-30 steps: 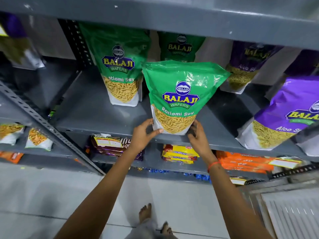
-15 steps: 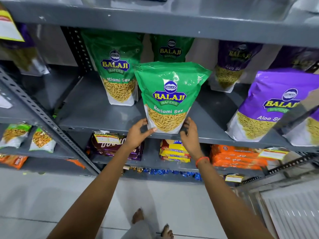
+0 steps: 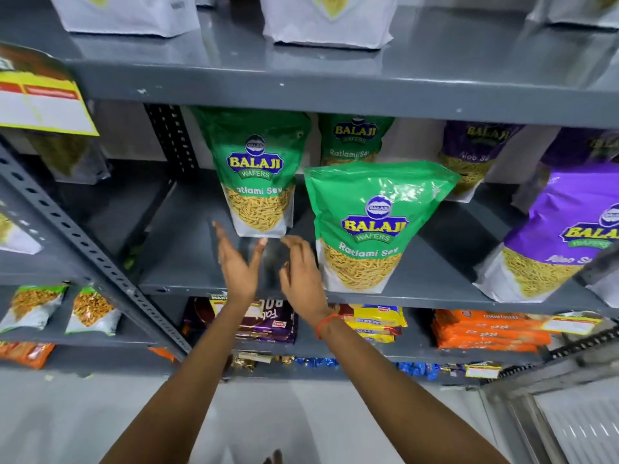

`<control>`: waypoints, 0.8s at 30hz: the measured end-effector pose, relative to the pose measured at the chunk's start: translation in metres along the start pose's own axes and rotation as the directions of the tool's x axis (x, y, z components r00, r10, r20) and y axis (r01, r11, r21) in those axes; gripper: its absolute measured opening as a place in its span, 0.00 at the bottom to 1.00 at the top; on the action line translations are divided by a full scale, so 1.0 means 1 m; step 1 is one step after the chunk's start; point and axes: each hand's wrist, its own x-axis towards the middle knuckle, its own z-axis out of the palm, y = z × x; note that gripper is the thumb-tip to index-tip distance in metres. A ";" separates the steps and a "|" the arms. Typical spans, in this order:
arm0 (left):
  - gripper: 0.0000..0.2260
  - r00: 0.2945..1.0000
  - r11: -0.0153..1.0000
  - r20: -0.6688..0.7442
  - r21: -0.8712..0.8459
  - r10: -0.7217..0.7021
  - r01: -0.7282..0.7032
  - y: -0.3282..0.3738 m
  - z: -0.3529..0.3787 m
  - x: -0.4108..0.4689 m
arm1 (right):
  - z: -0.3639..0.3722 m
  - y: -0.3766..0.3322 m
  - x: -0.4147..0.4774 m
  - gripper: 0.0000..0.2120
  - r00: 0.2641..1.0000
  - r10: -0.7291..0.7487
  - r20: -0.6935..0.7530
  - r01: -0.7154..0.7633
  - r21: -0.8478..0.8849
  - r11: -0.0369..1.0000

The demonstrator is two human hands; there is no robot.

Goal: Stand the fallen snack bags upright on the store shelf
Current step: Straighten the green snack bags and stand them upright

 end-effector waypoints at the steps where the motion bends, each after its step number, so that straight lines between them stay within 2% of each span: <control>1: 0.43 0.999 0.999 0.006 0.017 -0.032 0.032 -0.009 -0.006 0.015 | 0.010 -0.001 0.013 0.28 0.997 0.078 0.015 -0.078 -0.011 0.997; 4: 0.45 0.974 0.988 0.167 0.006 -0.153 0.154 -0.029 -0.020 0.055 | 0.031 0.004 0.051 0.36 0.938 0.342 0.053 -0.345 0.076 0.935; 7: 0.35 0.920 0.987 0.362 -0.011 -0.147 0.162 -0.037 -0.026 0.080 | 0.037 0.017 0.073 0.37 0.879 0.468 0.092 -0.477 0.153 0.865; 9: 0.26 0.897 0.990 0.427 -0.033 -0.112 0.139 -0.038 -0.026 0.086 | 0.041 0.022 0.077 0.37 0.901 0.423 0.099 -0.434 0.199 0.879; 10: 0.25 0.893 0.988 0.436 -0.045 -0.115 0.149 -0.038 -0.026 0.086 | 0.042 0.024 0.078 0.36 0.913 0.397 0.093 -0.407 0.222 0.886; 15: 0.25 0.909 0.980 0.393 -0.083 -0.136 0.183 -0.038 -0.023 0.085 | 0.045 0.040 0.088 0.30 0.932 0.352 0.089 -0.363 0.267 0.893; 18: 0.24 0.907 0.978 0.394 -0.080 -0.146 0.192 -0.034 -0.029 0.076 | 0.042 0.037 0.087 0.32 0.916 0.386 0.108 -0.401 0.255 0.880; 24: 0.19 0.925 0.992 0.362 -0.005 -0.118 0.129 -0.038 -0.065 0.031 | 0.036 0.012 0.018 0.30 0.927 0.358 0.113 -0.375 0.229 0.898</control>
